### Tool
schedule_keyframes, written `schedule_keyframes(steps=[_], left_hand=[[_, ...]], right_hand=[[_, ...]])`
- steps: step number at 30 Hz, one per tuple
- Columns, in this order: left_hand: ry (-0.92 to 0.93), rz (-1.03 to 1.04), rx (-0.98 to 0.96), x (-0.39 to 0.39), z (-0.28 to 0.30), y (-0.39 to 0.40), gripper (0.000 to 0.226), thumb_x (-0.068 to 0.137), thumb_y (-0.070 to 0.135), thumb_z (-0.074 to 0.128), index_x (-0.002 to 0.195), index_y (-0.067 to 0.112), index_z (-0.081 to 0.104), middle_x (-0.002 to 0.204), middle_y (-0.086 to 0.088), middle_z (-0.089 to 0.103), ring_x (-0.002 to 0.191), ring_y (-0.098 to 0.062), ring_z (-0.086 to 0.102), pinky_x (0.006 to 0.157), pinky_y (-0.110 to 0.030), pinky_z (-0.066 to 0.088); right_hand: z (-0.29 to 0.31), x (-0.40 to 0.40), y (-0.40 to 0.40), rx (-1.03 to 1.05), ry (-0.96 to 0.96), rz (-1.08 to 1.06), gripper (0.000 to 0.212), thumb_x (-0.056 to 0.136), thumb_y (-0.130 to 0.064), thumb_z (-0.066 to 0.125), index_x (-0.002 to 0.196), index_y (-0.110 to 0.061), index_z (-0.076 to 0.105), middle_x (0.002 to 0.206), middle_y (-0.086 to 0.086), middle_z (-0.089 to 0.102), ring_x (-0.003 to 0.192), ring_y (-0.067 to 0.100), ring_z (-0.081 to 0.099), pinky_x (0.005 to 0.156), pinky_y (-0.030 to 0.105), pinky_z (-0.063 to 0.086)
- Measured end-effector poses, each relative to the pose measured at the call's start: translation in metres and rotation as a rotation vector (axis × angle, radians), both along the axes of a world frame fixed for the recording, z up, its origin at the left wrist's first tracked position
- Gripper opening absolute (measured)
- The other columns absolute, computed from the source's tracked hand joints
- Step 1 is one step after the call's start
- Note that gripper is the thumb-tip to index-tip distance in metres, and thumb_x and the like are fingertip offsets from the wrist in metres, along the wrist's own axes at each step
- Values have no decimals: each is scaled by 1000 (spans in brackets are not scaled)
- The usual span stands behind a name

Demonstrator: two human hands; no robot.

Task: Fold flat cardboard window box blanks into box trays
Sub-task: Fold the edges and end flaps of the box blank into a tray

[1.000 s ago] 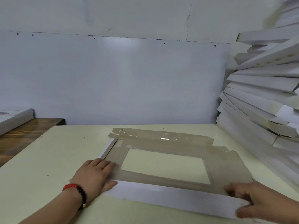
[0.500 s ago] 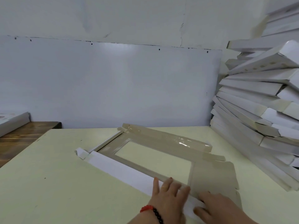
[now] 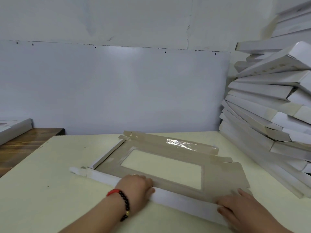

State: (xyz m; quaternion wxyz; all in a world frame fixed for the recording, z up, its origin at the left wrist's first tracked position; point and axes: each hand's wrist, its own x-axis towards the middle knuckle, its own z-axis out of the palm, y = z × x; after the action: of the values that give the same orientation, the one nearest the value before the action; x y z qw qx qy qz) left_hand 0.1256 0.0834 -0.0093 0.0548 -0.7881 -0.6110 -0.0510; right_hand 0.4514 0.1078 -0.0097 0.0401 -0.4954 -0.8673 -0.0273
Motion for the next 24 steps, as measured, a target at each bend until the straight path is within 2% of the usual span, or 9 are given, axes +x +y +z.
schedule_keyframes(steps=[5,7,9,11,13,16,18,21,24], left_hand=[[-141,67,-134,-49,2,-6,31,101,45,34,98,24,56,80,11,55,81,-16,53,68,-27,37],[-175,54,-117,-49,-5,-10,25,99,42,38,97,26,56,78,15,51,78,-11,49,68,-25,38],[-256,29,-70,-42,-14,-14,17,97,37,43,99,28,57,87,16,56,81,-6,50,73,-21,40],[-352,8,-39,-32,-21,-18,14,96,32,47,98,26,59,92,13,60,84,-5,52,76,-18,41],[-392,-11,-2,-23,-24,-19,14,96,29,48,96,23,60,96,9,60,88,-7,53,79,-19,42],[-360,-69,73,-12,-27,-23,23,96,36,47,95,19,62,101,3,54,93,-12,50,83,-23,39],[-272,-123,93,-9,-27,-28,40,90,56,44,95,21,63,100,3,53,98,-16,47,88,-26,34],[-99,-179,74,-7,-25,-38,56,77,72,46,103,27,64,100,7,54,100,-14,48,92,-24,32],[91,-334,123,2,-21,-37,30,71,58,65,77,30,69,74,12,58,66,-8,56,65,-13,45]], right_hand=[[7,17,3,-41,-10,-22,27,99,-48,33,92,-33,53,106,-19,61,106,1,47,99,18,26],[8,7,1,9,-73,-8,26,99,-47,33,92,-35,55,107,-18,63,105,2,51,100,20,21],[4,-5,0,207,-122,28,23,90,-45,52,94,-31,69,98,-13,69,93,3,64,106,28,19],[-2,-16,0,456,38,58,26,70,-38,58,77,-22,77,83,-5,74,67,7,70,110,32,15],[-15,-32,-5,557,107,210,39,69,-43,52,84,-18,78,93,0,75,74,14,73,112,31,19],[-31,-54,-13,479,38,412,43,90,-51,40,90,-25,74,96,-7,74,78,11,71,79,30,57],[-34,-62,-13,403,11,439,33,69,-50,58,82,-26,77,86,-12,72,67,8,68,64,25,58],[-30,-66,-7,406,-25,429,43,40,-45,80,78,-27,78,71,-13,68,56,7,63,55,16,52],[-27,-81,-6,451,-64,441,39,40,-35,83,77,-26,77,60,-9,61,49,10,58,49,18,48]])
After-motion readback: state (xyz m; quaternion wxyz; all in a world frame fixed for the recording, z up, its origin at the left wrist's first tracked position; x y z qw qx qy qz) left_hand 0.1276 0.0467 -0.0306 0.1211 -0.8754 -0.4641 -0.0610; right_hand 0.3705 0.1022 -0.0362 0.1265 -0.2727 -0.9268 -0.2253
